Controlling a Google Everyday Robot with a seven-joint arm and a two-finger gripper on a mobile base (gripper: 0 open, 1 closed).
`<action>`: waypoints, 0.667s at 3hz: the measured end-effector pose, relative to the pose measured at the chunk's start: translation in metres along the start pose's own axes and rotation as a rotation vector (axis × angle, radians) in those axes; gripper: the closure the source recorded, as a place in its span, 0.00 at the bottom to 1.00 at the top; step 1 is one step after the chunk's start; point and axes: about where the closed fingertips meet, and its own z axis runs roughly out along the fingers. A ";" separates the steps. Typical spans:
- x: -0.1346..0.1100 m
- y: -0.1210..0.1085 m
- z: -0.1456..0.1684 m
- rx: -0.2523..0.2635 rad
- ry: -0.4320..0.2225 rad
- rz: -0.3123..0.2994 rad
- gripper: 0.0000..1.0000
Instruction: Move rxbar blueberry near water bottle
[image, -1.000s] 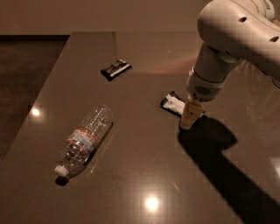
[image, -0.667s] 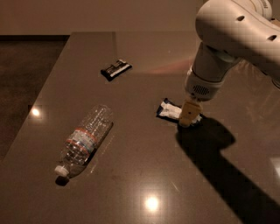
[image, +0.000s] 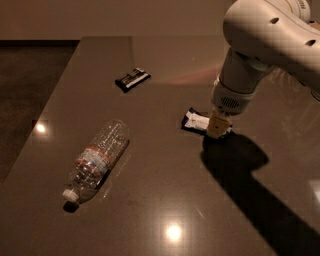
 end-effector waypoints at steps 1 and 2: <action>-0.009 0.046 -0.020 -0.022 -0.048 -0.093 1.00; -0.025 0.104 -0.044 -0.057 -0.106 -0.219 1.00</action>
Offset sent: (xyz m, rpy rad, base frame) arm -0.1496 0.1059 0.0687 0.1579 -0.0203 0.3914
